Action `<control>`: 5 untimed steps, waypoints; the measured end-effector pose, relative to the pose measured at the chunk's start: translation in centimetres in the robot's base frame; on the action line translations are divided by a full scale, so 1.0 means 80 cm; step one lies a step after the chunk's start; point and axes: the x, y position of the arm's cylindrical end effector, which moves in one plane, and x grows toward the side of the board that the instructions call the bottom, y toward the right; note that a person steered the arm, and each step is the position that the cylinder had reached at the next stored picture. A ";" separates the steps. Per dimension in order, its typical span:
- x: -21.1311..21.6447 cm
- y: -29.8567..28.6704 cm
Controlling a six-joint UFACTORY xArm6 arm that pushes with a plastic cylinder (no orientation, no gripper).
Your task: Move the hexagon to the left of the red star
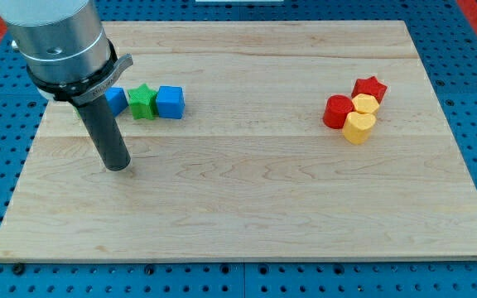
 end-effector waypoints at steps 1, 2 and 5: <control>0.000 0.000; 0.003 0.029; -0.008 0.495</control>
